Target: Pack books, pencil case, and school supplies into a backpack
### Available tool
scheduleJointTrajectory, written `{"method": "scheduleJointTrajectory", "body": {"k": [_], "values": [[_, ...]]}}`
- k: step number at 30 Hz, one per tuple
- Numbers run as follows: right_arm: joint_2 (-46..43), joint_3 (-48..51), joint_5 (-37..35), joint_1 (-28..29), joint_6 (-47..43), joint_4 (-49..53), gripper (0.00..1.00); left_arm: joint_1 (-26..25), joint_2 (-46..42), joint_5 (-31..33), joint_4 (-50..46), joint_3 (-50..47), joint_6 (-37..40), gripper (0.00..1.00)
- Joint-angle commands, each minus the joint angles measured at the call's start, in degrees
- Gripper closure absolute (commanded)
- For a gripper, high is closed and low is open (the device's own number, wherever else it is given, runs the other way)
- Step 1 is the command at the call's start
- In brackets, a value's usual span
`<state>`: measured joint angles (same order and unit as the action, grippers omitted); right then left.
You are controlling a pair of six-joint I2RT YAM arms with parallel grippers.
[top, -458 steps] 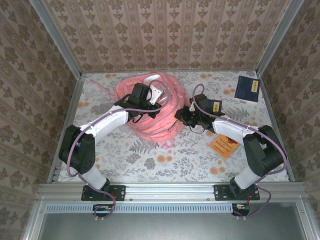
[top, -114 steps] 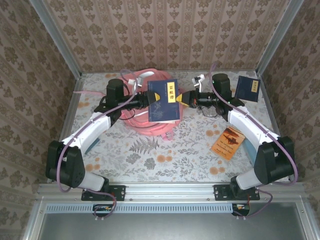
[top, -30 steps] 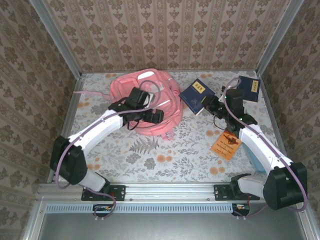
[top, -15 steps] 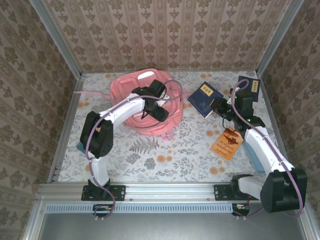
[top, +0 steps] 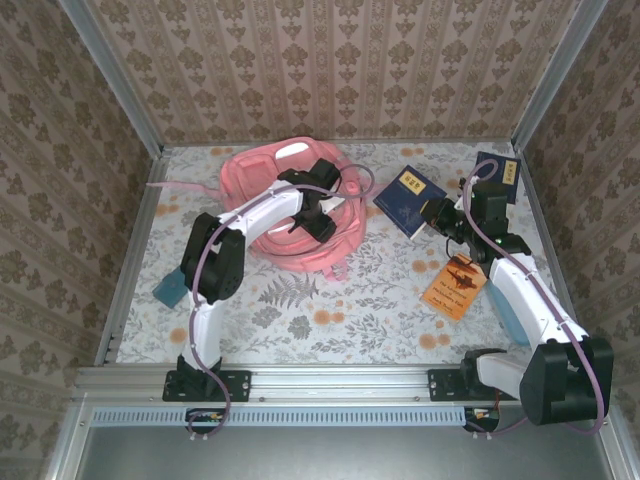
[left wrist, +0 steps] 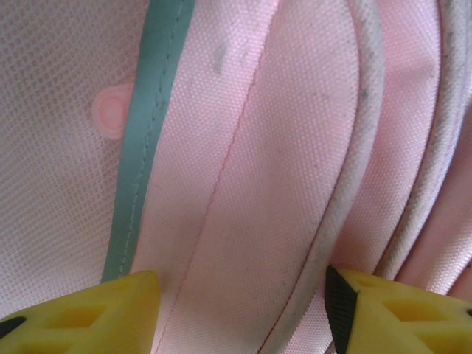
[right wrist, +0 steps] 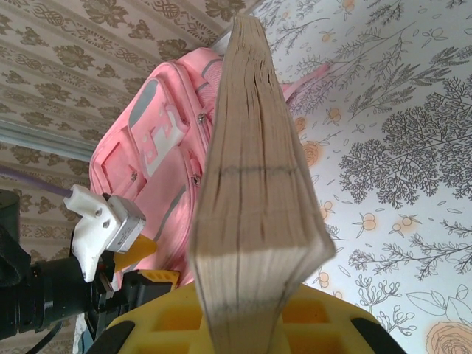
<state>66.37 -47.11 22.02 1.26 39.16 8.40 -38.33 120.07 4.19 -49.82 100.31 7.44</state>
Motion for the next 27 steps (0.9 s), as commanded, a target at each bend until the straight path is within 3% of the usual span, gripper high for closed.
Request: {"method": "scheduleJointTrajectory", "body": {"k": [1,6,14,21,27], "values": [[-1.57,0.46,1.97,-0.24,-0.23,-1.88,0.90,-0.23,1.10,2.59,-2.23,1.89,1.80,0.41],[-2.11,0.53,1.81,-0.29,-0.40,-1.51,0.89,-0.43,0.85,3.79,-2.45,2.77,1.51,0.52],[-3.33,0.62,1.10,-0.44,-0.80,-0.64,0.90,-1.99,-4.67,7.58,0.45,1.64,2.93,0.84],[-4.44,0.79,2.25,-0.47,-0.74,0.01,0.89,-4.43,-16.05,16.80,10.27,-4.53,3.11,0.96],[-6.89,0.93,6.35,-0.42,0.53,0.91,0.89,-6.09,-25.25,26.30,21.41,-10.62,1.25,0.98]]}}
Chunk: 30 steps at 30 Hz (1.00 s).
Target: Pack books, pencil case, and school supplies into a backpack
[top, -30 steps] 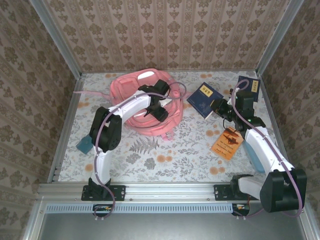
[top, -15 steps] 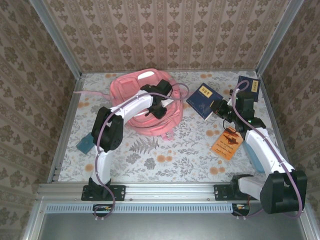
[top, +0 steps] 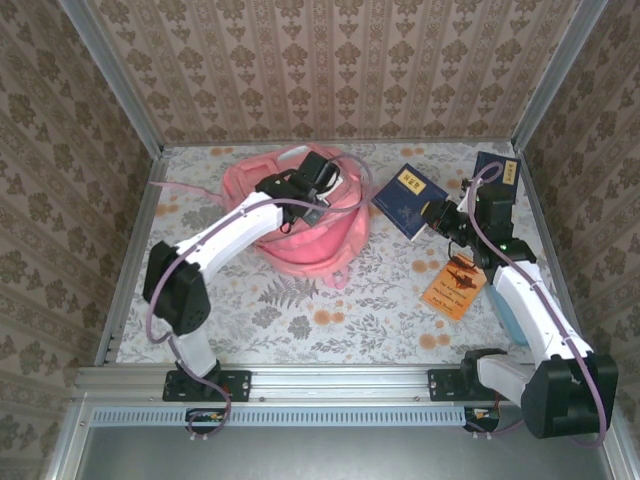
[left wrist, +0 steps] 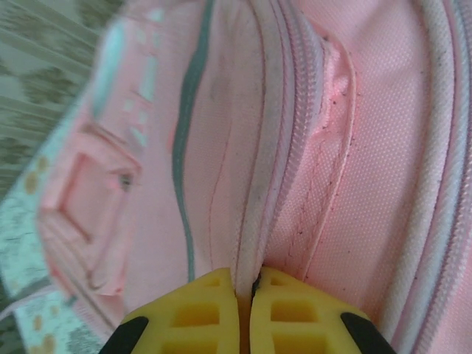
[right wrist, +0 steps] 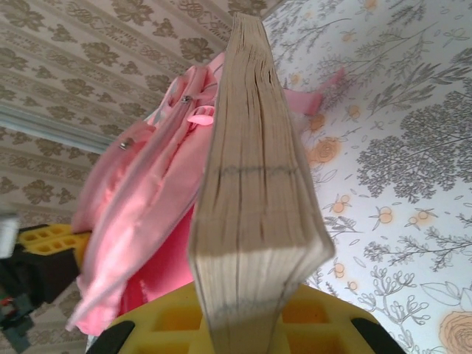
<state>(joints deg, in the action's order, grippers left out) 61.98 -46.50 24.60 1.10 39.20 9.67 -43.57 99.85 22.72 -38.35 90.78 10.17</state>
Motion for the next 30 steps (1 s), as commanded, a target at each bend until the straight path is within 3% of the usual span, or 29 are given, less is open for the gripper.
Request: {"method": "scheduleJointTrajectory", "body": {"k": [1,6,17,24,30], "values": [[-2.91,0.45,5.05,-0.22,1.05,-0.48,0.89,-0.90,-6.17,8.25,11.47,-2.09,-1.83,0.98],[-4.64,2.00,11.04,0.11,5.65,-2.20,0.90,-1.03,-8.06,8.46,16.26,-3.57,-4.46,0.98],[-9.74,7.53,11.20,5.71,11.85,0.19,0.88,-3.48,-3.21,11.28,17.80,2.28,-5.89,0.99],[-4.05,5.52,4.74,16.37,17.18,-7.76,0.89,-5.76,-3.64,13.23,17.61,5.71,-6.07,1.00],[4.84,3.32,-3.95,19.98,25.48,-17.80,0.89,-6.25,-6.26,11.95,17.71,5.10,-7.95,1.00]]}}
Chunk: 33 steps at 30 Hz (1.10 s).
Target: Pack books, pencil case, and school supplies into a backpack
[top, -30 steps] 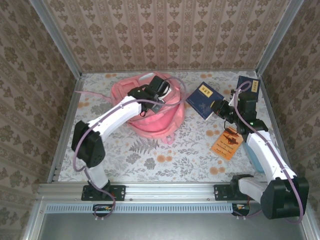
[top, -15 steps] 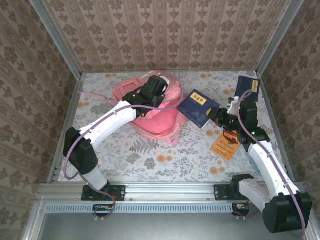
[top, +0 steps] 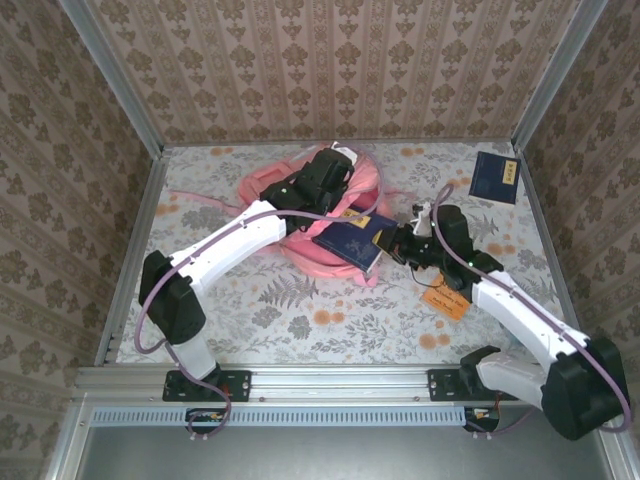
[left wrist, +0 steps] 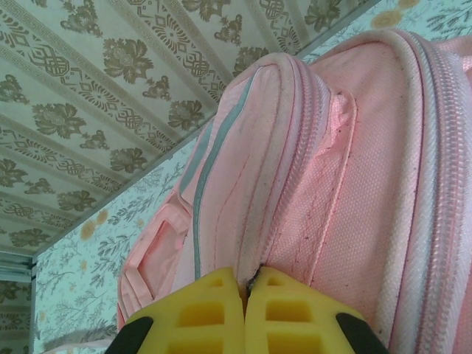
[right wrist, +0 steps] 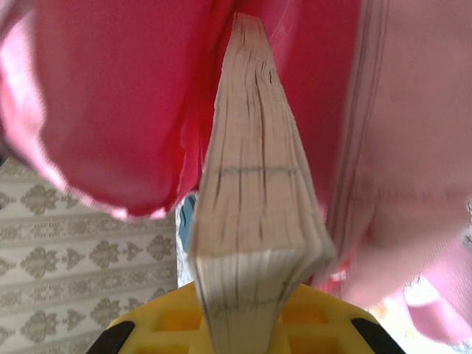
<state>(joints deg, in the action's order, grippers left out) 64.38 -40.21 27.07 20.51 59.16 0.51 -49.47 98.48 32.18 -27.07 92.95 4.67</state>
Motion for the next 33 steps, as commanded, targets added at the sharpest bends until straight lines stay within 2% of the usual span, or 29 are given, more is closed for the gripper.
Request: {"method": "scheduleJointTrajectory", "body": {"k": [1,8,12,19,23,26,28,29,31,33], "values": [[4.44,-3.83,-7.96,0.93,7.02,-9.84,0.89,-0.36,-5.27,2.32,6.61,2.61,-2.67,1.00],[17.50,-10.89,-18.12,5.79,12.81,-14.21,0.90,-0.14,-5.41,1.22,7.05,1.88,-3.69,1.00],[24.52,-12.68,-22.12,7.34,16.29,-20.52,0.91,0.41,-5.04,0.35,6.84,1.88,-4.68,1.00],[36.44,-18.96,-20.65,8.49,16.99,-27.81,0.90,1.22,-4.97,-2.01,6.60,1.31,-6.06,1.00],[43.40,-19.70,-18.30,8.76,22.13,-38.45,0.87,1.58,-5.04,-2.80,6.95,1.13,-6.90,1.00],[46.63,-22.22,-18.98,8.93,23.48,-36.41,0.83,1.90,-4.96,-3.18,7.03,1.08,-7.38,1.00],[47.89,-23.49,-18.90,8.99,23.31,-35.35,0.77,2.17,-4.87,-3.44,6.85,1.16,-7.60,1.00],[47.94,-23.61,-18.77,8.95,23.24,-34.80,0.70,2.36,-4.78,-3.53,6.76,1.17,-7.73,1.00],[46.90,-23.16,-18.57,8.80,22.87,-33.06,0.50,2.85,-4.65,-3.94,6.61,1.05,-8.06,1.00],[44.99,-22.40,-17.69,8.46,22.84,-29.84,0.41,3.32,-4.43,-4.15,6.42,1.18,-8.38,1.00]]}}
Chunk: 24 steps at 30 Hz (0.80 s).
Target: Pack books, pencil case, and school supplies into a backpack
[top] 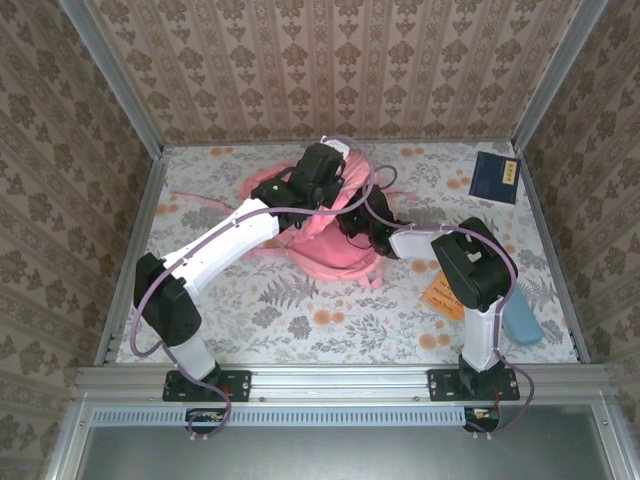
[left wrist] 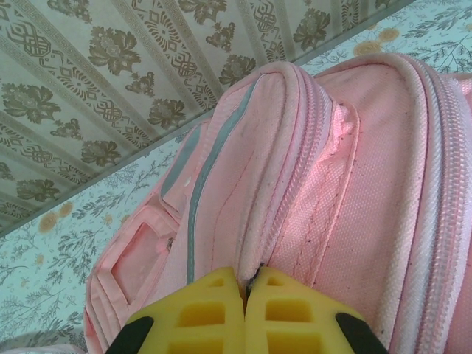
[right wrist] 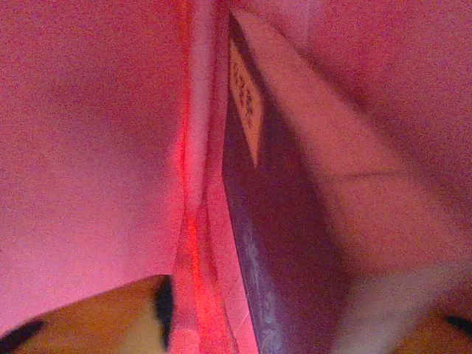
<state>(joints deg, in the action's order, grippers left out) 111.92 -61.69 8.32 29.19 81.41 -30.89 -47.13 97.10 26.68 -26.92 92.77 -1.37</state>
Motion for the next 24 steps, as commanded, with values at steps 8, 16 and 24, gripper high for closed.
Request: {"method": "scheduleJointTrajectory", "body": {"k": [8,16,24], "values": [[-15.01,8.67,0.94,-1.33,4.86,9.25,0.49,2.89,-1.97,-0.05,5.78,1.07,-3.42,1.00],[-25.49,14.87,-0.88,-1.72,6.05,13.24,0.73,3.54,-0.16,-3.02,4.87,0.70,-4.16,1.00],[-29.74,13.80,0.74,-2.98,0.35,18.69,0.72,3.81,-0.08,-13.38,6.01,-3.23,-3.26,1.00]]}}
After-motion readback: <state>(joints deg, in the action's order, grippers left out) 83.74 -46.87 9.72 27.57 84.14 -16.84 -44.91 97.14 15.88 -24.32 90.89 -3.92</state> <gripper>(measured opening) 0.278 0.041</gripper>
